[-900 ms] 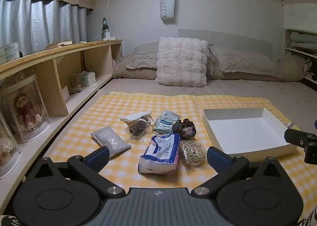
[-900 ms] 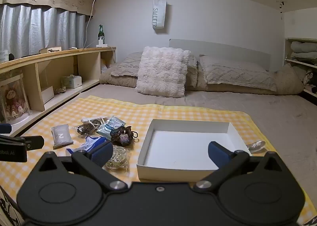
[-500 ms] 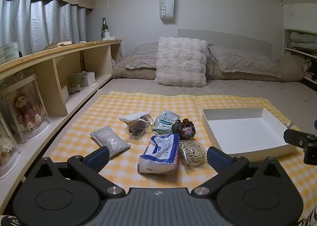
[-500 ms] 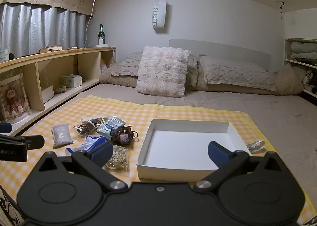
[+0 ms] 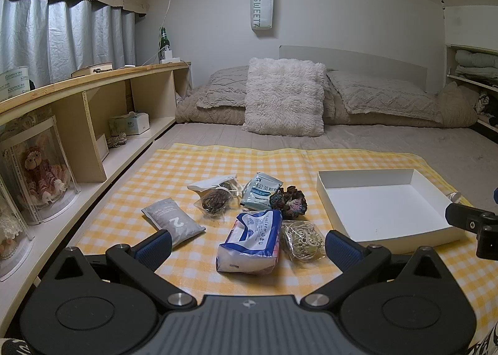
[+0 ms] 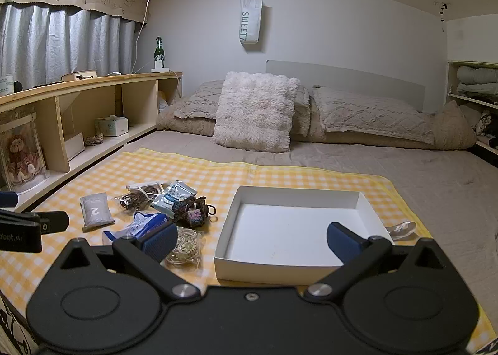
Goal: Organize soft objects
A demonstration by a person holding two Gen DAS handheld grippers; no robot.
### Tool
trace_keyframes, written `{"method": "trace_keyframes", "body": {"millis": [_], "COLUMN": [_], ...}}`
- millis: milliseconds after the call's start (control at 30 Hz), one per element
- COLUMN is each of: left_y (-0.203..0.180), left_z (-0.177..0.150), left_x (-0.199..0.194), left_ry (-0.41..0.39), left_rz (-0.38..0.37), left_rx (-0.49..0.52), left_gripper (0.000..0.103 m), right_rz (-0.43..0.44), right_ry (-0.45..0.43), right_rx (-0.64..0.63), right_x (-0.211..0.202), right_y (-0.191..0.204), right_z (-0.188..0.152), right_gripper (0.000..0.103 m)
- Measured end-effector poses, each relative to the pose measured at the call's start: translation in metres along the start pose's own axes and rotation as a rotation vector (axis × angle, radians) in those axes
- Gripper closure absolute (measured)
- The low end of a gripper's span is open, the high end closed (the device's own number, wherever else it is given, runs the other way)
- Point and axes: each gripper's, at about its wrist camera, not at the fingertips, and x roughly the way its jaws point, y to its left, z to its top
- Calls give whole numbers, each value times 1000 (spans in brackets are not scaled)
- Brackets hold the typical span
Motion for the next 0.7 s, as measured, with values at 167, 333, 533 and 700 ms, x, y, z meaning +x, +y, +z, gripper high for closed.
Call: {"method": "trace_keyframes", "body": {"millis": [167,333,533,700], "left_y": [0,0,0,0], "left_z": [0,0,0,0], "left_x": [0,0,0,0], "left_ry": [0,0,0,1], "left_rz": [0,0,-1,0], "left_rx": [0,0,0,-1], "left_gripper": [0,0,0,0], "right_rz": [-1,-2,-2,-2], "right_ry": [0,-1,-1,-1], "right_rx": [0,4,3,2], "right_x": [-1,-1,-1,-1], "right_y": [0,0,0,0], "right_z": [0,0,-1,-1], "right_gripper": [0,0,0,0]}}
